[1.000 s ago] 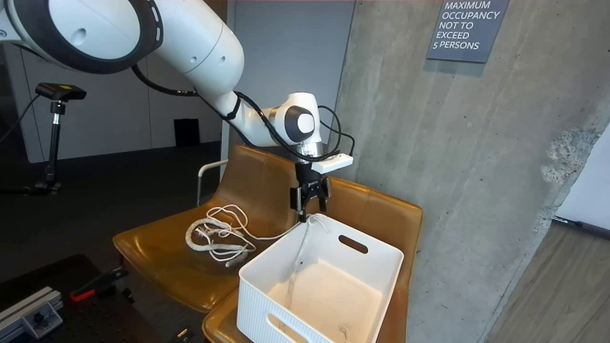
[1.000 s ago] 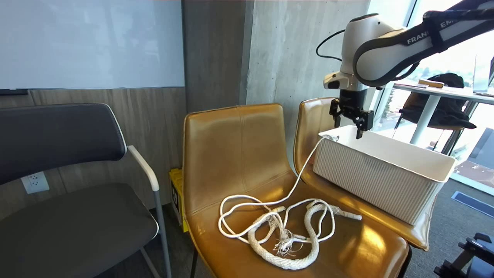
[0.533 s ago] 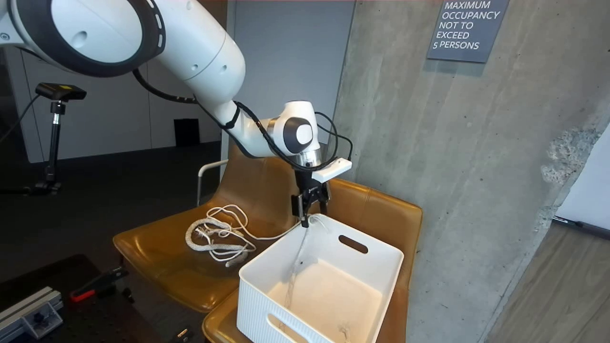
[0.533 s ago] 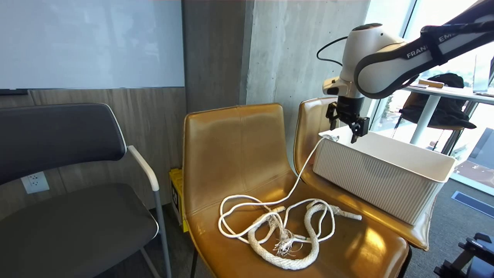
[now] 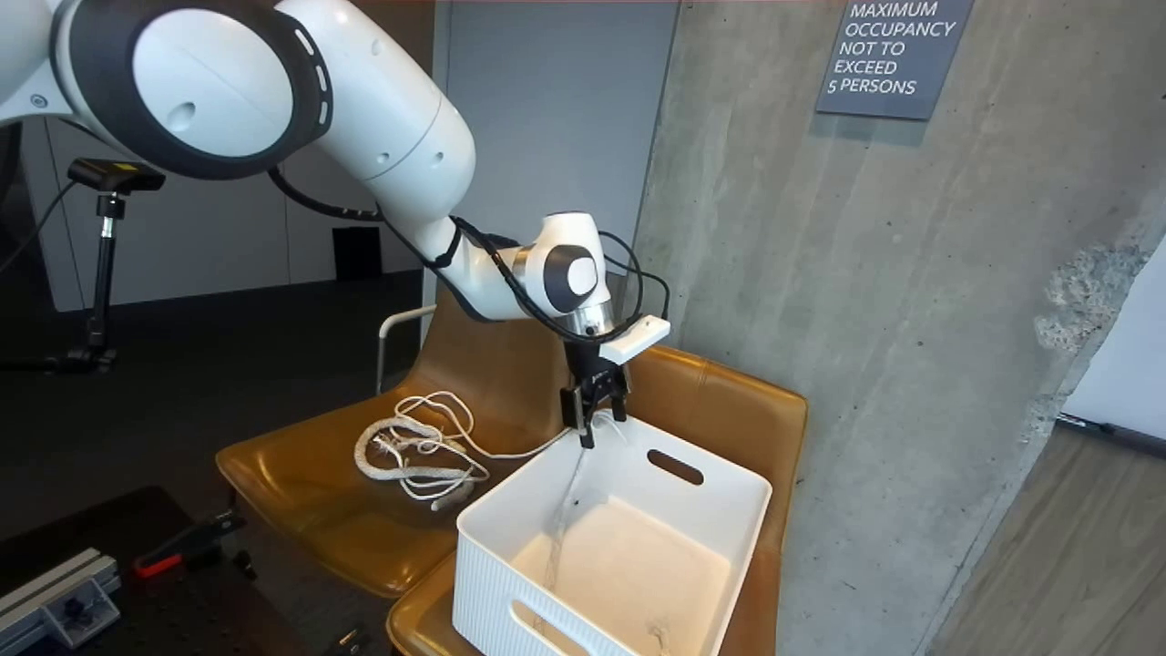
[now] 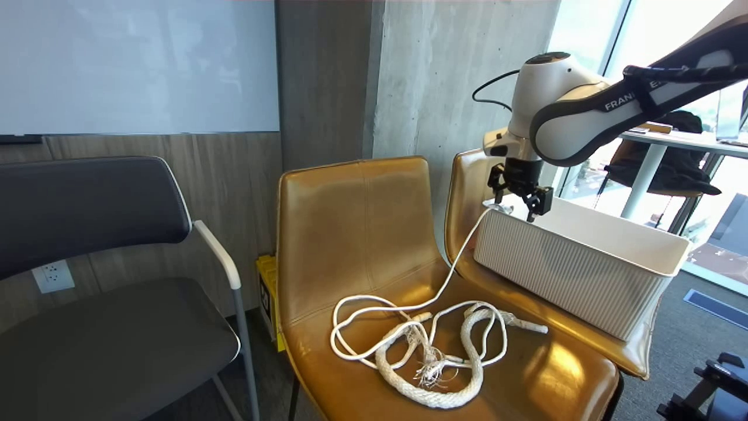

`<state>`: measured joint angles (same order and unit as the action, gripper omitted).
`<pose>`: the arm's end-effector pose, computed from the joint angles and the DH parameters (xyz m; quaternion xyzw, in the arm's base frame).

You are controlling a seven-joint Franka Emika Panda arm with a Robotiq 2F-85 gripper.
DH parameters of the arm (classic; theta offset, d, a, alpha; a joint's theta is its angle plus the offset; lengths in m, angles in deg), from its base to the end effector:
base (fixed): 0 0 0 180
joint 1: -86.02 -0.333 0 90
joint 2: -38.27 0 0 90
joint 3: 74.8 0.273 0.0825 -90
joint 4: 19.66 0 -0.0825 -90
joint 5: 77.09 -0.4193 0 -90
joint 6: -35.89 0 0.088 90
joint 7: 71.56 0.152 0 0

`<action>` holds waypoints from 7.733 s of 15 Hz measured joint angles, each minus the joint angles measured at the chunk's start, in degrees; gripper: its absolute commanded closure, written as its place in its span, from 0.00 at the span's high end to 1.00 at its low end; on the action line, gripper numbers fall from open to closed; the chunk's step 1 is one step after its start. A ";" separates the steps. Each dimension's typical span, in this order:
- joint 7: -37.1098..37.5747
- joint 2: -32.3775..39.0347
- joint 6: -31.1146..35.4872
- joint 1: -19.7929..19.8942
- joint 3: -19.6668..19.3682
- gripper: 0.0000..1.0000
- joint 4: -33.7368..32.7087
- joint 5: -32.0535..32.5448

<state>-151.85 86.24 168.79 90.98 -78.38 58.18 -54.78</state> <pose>0.7450 -0.1249 0.1411 0.7108 0.6795 -0.0773 0.1647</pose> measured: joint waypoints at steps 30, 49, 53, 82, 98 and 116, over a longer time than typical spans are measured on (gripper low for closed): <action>-2.37 3.39 -3.43 -1.09 0.68 0.01 -13.86 -0.44; 35.08 -19.79 -8.35 -21.12 9.99 0.01 21.02 4.28; 41.12 -20.13 1.29 -18.41 8.53 0.31 26.77 8.58; -24.46 -29.05 9.60 44.10 43.10 1.00 38.54 1.79; -42.03 -28.37 9.63 39.60 29.41 1.00 34.23 -7.70; -45.67 -8.61 13.72 20.49 2.74 1.00 22.21 -13.08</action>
<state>-197.52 77.63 182.51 111.47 -75.65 80.39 -67.86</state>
